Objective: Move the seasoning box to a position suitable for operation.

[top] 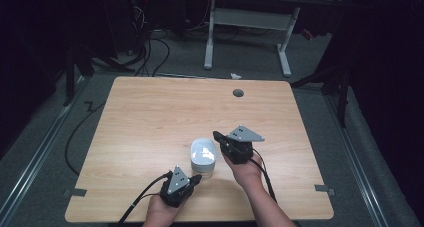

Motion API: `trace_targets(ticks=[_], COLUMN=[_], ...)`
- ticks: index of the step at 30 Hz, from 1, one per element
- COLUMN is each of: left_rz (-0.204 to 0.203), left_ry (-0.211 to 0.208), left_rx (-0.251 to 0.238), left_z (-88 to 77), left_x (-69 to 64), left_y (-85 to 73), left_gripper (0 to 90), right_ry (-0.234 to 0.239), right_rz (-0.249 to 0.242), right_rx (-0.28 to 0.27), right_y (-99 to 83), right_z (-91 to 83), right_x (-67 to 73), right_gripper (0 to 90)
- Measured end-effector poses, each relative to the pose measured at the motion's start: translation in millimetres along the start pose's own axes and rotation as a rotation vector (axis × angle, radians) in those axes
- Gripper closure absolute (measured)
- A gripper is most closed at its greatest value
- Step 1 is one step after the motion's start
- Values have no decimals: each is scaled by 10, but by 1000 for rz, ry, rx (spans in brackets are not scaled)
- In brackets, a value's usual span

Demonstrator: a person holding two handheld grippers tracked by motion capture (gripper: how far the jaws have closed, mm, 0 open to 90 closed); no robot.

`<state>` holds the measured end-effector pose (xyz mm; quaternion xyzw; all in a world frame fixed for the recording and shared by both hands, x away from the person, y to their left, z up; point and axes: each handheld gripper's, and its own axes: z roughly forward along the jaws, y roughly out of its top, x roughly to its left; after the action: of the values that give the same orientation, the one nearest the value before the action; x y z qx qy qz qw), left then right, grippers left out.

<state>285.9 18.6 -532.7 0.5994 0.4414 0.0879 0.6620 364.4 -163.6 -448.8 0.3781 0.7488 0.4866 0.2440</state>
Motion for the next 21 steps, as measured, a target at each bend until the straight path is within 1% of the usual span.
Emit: trace_targets(ticks=[5, 6, 7, 8, 11, 12, 13, 14, 15, 17, 21], left_rz=[-10, -16, -17, -11, -30, -30, -26, -26, -3, 5, -17], left_ry=[-1, 3, 1, 1, 0, 0, 3, 3, 16, 39, 79], left_rx=[3, 8, 0, -2, -15, -15, -13, -13, -19, -25, -54], left_z=[-17, -51, -77, -110, -199, -199, -252, -252, -301, -344, -418], left_x=[1, -11, -21, -22, 7, 7, 44, 44, 88, 146, 307], left_y=[24, 56, 76, 98, 172, 172, 213, 213, 256, 320, 479], left_gripper=[900, 900, 898, 892, 880, 876, 869, 862, 849, 811, 756], right_ry=[-4, -5, -4, -7, -2, -2, -4, -7, -12, -19, -35], right_rz=[4, 7, 11, 13, 16, 16, 12, 11, 18, 27, 52], right_rx=[-2, 0, -4, -1, -3, -3, -3, -4, -4, -7, 5], right_y=[-11, -19, -23, -26, -32, -32, -35, -36, -41, -63, -133], right_z=[-13, -21, -22, -29, -48, -48, -67, -76, -89, -113, -154], right_x=[-25, -36, -38, -42, -56, -56, -70, -77, -86, -115, -181], right_gripper=[900, 900, 900, 900, 900, 900, 900, 900, 899, 890, 856])
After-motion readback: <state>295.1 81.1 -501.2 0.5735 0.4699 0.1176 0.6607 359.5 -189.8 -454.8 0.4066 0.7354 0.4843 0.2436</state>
